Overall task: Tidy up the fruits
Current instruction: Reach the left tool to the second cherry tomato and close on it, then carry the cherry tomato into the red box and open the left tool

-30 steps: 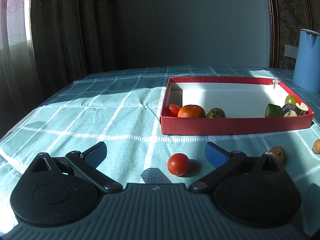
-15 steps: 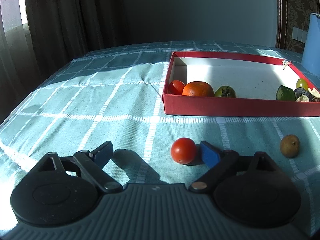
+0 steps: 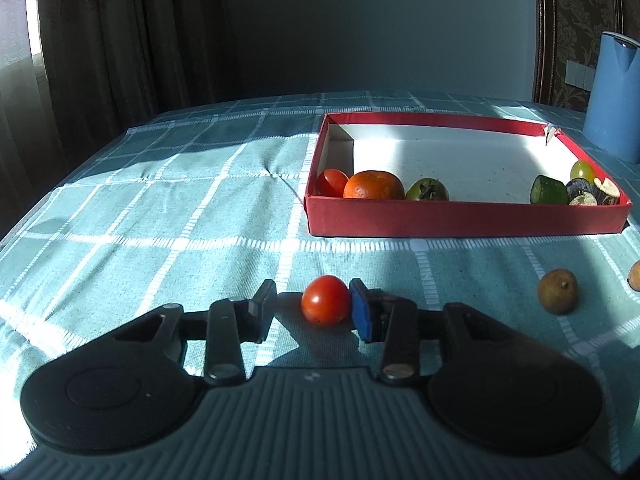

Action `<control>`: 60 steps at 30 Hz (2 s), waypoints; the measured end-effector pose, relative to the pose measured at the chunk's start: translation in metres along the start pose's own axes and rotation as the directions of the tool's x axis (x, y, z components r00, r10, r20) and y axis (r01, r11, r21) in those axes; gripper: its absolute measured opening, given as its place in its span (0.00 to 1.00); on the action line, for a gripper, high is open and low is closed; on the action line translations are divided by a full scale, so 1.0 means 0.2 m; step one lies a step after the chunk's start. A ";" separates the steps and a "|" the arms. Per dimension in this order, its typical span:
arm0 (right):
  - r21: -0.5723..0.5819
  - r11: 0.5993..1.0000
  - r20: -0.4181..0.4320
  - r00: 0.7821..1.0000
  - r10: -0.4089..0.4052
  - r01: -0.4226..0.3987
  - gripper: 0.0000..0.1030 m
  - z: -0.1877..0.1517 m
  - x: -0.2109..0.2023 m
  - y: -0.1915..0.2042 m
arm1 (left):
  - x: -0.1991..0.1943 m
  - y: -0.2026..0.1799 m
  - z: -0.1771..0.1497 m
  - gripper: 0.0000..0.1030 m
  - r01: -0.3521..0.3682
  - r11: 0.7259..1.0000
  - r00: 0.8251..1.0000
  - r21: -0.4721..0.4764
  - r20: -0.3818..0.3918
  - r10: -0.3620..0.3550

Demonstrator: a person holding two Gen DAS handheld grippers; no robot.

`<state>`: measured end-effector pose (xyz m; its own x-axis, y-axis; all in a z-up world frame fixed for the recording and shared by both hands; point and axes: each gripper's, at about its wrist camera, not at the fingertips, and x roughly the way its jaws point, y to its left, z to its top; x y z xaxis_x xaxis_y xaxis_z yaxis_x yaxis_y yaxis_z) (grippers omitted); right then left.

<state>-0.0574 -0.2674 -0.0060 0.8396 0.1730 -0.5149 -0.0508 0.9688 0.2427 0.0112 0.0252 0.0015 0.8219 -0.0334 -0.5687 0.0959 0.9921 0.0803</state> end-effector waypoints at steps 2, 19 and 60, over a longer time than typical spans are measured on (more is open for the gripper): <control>-0.017 1.000 -0.008 1.000 -0.015 0.015 0.86 0.00 0.01 0.01 | 0.00 0.00 0.00 0.32 0.002 1.000 1.000 -0.001 0.001 -0.002; -0.169 0.975 -0.041 0.987 -0.154 0.145 0.92 -0.02 0.05 0.18 | -0.04 0.02 0.00 0.22 -0.028 0.999 0.999 -0.034 0.041 0.030; -0.122 0.983 -0.077 0.986 -0.149 0.139 1.00 -0.01 0.09 0.15 | 0.24 -0.24 0.43 0.22 -0.113 0.991 0.988 -0.071 0.102 0.120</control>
<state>-0.0452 -0.2356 -0.0085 0.7938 0.0396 -0.6069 0.0011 0.9978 0.0664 0.0957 -0.0342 0.0409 0.8802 0.0739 -0.4689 -0.0379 0.9956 0.0856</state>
